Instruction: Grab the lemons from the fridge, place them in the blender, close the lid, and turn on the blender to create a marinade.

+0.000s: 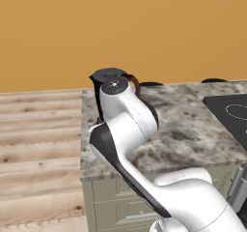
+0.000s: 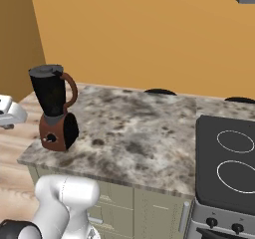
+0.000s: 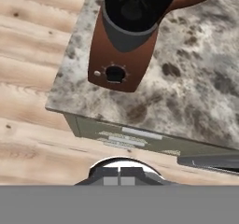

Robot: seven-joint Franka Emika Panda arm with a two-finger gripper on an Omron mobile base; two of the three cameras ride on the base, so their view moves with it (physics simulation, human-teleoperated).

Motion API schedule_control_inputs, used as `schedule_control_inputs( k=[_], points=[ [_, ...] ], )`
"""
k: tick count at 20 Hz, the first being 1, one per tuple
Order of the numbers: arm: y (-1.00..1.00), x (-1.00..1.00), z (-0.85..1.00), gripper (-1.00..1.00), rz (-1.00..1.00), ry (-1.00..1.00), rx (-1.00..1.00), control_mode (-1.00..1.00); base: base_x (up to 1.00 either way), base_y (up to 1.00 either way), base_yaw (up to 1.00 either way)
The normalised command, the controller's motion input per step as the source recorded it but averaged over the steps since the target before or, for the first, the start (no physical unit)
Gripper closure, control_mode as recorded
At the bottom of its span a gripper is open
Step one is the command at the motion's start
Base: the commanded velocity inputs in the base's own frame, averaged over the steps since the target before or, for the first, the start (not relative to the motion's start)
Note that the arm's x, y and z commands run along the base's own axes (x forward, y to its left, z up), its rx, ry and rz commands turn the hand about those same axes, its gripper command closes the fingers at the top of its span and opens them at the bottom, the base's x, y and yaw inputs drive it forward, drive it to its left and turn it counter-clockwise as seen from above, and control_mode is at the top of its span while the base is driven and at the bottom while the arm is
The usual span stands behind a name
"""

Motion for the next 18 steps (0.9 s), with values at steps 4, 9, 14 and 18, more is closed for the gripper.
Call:
schedule_control_inputs(
  k=[4,9,14,18],
  points=[
    [0.13,0.2,-0.34,1.0,0.0,0.0,-0.09,-1.0,0.0,0.0,0.0],
    [0.49,0.57,-0.64,1.0,0.0,0.01,-0.09,-1.0,0.0,0.0,0.0],
    [0.34,0.61,-0.5,1.0,0.0,0.04,-0.08,-1.0,0.0,0.0,0.0],
    [0.0,0.46,-0.47,1.0,0.04,0.0,-0.03,-1.0,0.0,0.0,0.0]
  ],
)
